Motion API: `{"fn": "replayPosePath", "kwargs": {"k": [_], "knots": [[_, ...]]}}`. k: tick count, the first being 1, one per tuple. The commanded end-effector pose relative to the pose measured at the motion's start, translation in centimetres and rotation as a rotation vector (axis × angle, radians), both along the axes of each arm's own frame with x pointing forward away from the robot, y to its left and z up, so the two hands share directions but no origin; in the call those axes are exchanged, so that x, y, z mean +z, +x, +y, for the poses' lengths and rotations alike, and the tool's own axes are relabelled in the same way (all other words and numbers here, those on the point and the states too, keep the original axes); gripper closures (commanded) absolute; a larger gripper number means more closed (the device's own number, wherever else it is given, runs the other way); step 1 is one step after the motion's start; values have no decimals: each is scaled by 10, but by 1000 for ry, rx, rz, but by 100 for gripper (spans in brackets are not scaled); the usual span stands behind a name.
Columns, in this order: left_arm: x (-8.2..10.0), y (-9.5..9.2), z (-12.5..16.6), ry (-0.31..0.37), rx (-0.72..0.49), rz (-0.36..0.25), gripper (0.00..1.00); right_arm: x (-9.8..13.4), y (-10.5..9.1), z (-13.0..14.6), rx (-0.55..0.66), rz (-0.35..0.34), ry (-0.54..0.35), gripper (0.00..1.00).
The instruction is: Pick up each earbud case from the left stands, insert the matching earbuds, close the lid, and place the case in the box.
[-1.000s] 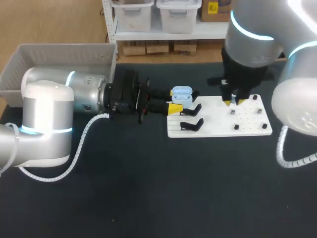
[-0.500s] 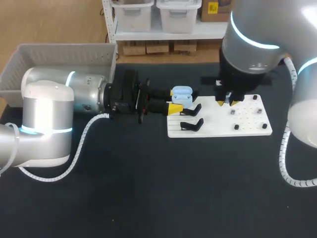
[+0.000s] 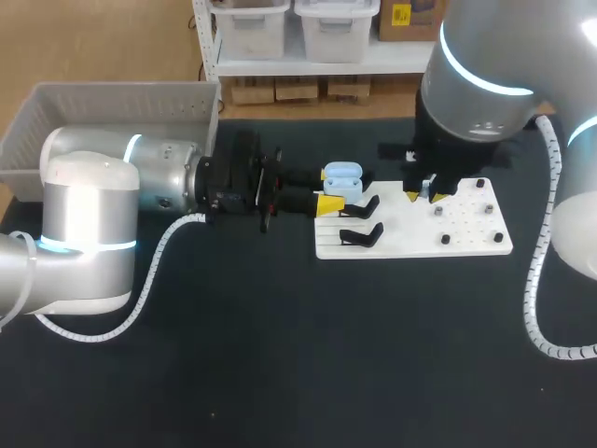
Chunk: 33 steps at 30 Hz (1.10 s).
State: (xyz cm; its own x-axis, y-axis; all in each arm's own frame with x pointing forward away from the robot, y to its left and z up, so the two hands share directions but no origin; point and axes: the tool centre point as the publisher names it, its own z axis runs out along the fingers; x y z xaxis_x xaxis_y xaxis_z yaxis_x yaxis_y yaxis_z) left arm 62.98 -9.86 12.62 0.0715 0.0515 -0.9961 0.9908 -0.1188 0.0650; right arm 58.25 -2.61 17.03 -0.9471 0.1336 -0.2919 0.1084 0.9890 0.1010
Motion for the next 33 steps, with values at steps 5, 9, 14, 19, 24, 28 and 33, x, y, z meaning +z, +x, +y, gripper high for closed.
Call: {"fn": "replayPosePath", "kwargs": {"k": [5,9,14,19,24,28,33], "knots": [[-1,-1,0,-3,4,-3,100,6,7,18,-183,55,104,100],[-1,-1,0,-3,4,-3,100,7,5,33,-199,75,139,100],[-1,-1,0,-3,4,-3,100,10,5,47,-206,97,187,100],[-1,-1,0,-3,4,-3,100,11,8,59,-175,79,173,100],[-1,-1,0,-3,4,-3,100,15,17,69,-143,61,124,100],[-1,-1,0,-3,4,-3,100,17,24,75,-131,57,104,100],[-1,-1,0,-3,4,-3,100,19,30,83,-117,58,89,100]]}}
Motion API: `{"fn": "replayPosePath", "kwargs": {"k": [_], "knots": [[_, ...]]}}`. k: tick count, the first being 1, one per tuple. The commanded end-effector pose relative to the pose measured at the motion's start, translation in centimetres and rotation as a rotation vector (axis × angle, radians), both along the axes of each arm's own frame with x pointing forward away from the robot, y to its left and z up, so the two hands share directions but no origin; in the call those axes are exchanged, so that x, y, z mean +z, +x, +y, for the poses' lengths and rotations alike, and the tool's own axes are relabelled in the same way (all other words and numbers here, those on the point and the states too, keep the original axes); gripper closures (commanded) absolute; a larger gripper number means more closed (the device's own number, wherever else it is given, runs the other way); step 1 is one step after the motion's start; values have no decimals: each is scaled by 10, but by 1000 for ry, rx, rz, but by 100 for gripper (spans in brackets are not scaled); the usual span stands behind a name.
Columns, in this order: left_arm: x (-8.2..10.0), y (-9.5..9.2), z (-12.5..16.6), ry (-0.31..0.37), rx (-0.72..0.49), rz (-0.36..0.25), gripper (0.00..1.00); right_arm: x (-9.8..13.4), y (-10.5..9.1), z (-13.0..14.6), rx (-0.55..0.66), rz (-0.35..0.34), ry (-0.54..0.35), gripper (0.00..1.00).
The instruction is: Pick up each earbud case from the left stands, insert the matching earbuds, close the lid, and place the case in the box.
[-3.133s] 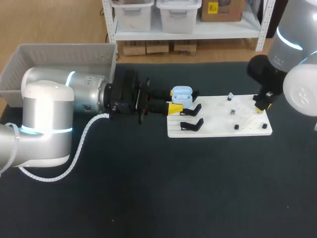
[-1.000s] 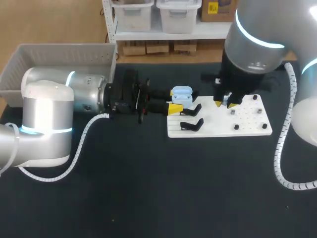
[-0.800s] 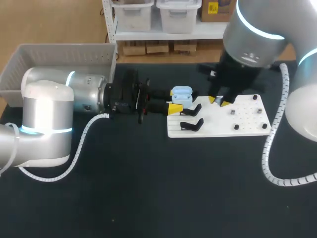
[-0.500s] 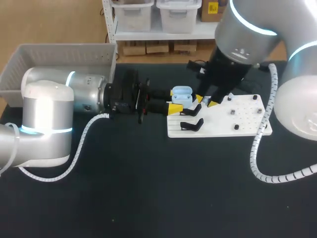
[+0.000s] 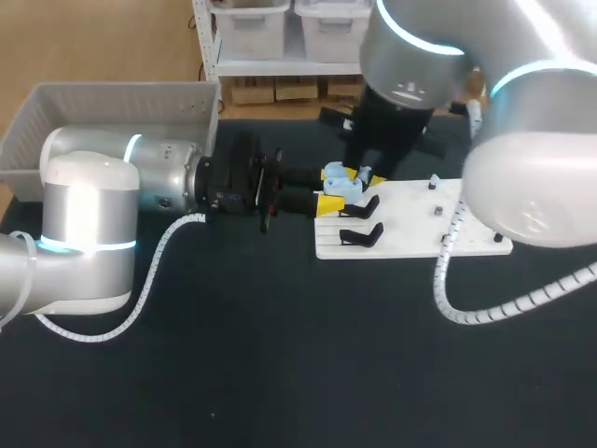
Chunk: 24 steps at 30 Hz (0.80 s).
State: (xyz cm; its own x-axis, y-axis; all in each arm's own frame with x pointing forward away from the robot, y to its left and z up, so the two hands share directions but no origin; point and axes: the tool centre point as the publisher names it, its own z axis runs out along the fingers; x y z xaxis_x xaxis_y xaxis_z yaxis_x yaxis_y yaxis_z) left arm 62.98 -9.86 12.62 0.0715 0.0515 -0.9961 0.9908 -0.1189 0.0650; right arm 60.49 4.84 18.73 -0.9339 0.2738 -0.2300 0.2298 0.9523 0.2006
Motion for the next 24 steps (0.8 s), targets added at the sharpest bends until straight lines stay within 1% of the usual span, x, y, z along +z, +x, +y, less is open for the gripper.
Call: {"fn": "replayPosePath", "kwargs": {"k": [1,10,18,24], "knots": [[-1,-1,0,-3,4,-3,100,2,8,10,4,18,-22,100],[-1,-1,0,-3,4,-3,100,0,14,14,14,31,-35,100],[-1,-1,0,-3,4,-3,100,-8,16,13,6,53,-43,100],[-1,-1,0,-3,4,-3,100,-9,16,12,-2,61,-41,100]]}}
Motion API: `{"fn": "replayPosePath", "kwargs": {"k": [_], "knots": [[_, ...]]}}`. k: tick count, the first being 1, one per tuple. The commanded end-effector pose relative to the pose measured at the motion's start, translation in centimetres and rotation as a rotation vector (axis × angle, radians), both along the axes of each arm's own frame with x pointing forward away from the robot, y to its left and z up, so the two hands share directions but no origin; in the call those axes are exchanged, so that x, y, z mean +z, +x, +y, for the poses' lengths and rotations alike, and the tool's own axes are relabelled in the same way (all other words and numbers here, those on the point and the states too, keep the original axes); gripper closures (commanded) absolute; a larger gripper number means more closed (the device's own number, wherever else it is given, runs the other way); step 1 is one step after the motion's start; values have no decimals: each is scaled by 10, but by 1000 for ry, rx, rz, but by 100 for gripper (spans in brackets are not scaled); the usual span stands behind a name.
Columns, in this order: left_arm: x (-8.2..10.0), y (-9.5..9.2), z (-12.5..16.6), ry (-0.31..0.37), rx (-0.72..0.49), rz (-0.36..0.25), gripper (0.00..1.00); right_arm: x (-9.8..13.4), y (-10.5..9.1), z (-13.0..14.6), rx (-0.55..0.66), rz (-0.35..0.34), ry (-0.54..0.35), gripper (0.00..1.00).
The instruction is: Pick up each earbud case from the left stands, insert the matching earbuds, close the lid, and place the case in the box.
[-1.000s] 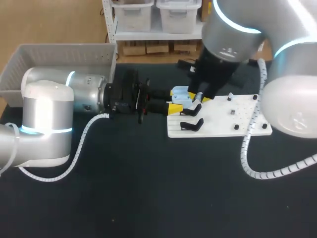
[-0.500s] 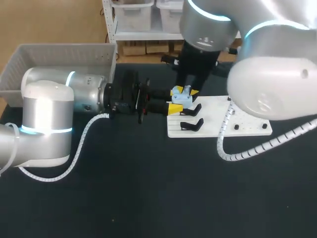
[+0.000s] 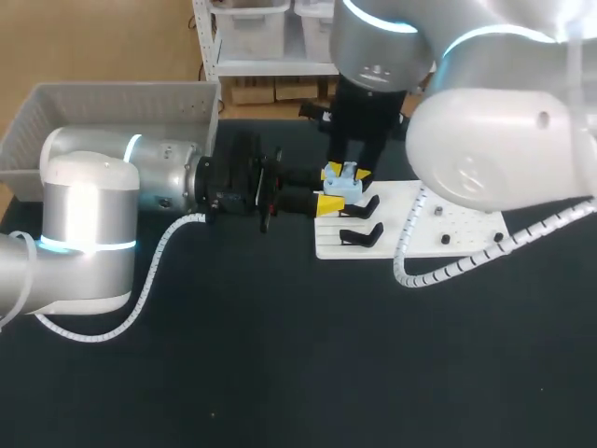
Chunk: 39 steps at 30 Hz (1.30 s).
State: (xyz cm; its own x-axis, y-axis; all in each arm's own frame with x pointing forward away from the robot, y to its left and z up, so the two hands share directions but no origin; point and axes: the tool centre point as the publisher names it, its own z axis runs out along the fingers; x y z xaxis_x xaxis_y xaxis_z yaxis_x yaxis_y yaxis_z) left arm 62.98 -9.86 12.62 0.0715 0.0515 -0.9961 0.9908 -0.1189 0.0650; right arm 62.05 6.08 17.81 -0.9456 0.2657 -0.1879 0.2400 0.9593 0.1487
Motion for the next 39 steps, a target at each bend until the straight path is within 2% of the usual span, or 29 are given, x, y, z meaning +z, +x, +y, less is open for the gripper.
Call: {"fn": "replayPosePath", "kwargs": {"k": [1,16,32,35,36,37,39], "knots": [[-1,-1,0,-3,4,-3,100,-1,0,0,-2,5,-1,100],[-1,-1,0,-3,4,-3,100,-7,-2,-3,-23,27,15,100],[-1,-1,0,-3,4,-3,100,-13,4,-4,-34,26,20,100],[-1,-1,0,-3,4,-3,100,-11,3,-3,-27,21,21,51],[-1,-1,0,-3,4,-3,100,-9,1,-3,-23,16,22,31],[-1,-1,0,-3,4,-3,100,-7,-1,-3,-18,9,23,14],[-1,-1,0,-3,4,-3,100,0,-7,-5,-7,-8,32,4]]}}
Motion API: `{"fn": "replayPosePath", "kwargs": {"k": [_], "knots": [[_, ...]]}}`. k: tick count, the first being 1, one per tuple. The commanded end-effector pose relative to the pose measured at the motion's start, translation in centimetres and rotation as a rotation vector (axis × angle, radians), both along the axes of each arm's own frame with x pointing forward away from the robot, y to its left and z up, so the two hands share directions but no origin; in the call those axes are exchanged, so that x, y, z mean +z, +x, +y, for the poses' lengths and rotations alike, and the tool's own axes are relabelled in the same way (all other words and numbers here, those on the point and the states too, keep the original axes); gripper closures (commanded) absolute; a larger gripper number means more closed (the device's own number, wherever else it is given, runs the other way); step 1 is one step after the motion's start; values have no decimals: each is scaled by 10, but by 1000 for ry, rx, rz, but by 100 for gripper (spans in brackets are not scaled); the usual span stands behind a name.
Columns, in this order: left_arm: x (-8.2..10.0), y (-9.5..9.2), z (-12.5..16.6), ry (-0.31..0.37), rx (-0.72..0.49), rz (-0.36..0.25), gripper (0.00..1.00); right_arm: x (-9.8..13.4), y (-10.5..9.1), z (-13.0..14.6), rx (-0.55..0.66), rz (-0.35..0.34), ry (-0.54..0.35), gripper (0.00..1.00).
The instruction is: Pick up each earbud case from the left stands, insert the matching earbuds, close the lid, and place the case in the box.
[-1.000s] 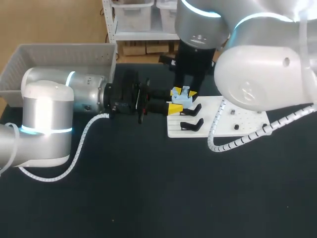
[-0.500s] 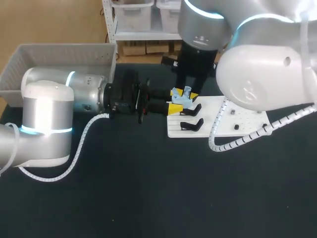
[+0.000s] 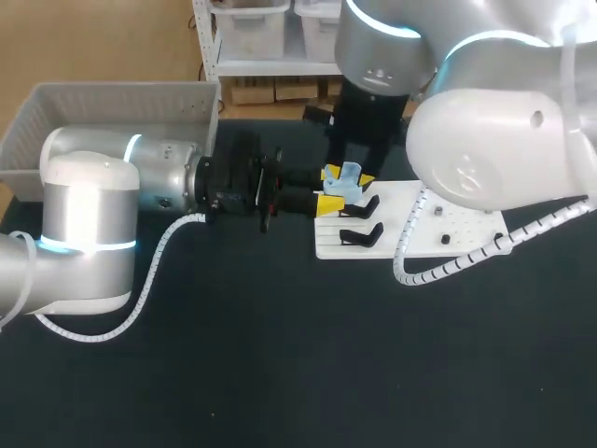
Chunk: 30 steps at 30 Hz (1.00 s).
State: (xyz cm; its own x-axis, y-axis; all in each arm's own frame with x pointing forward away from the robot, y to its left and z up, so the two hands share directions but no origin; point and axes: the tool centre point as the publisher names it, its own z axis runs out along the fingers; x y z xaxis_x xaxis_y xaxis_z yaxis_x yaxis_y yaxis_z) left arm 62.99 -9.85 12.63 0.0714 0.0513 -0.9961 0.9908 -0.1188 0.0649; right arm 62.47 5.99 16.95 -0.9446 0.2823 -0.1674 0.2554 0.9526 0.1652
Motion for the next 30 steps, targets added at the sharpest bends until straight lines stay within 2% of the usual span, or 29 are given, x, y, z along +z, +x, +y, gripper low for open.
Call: {"fn": "replayPosePath", "kwargs": {"k": [1,5,8,13,17,25,30], "knots": [[-1,-1,0,-3,4,-3,100,13,-15,-5,12,-31,13,1],[-1,-1,0,-3,4,-3,100,26,-28,-13,28,-96,33,1],[-1,-1,0,-3,4,-3,100,32,-31,-26,48,-200,52,6],[-1,-1,0,-3,4,-3,100,27,-21,-57,61,-327,42,14],[-1,-1,0,-3,4,-3,100,17,-4,-83,83,-380,1,13],[-1,-1,0,-3,4,-3,100,-8,33,-119,106,-341,-29,26],[-1,-1,0,-3,4,-3,100,-31,57,-131,130,-269,-34,30]]}}
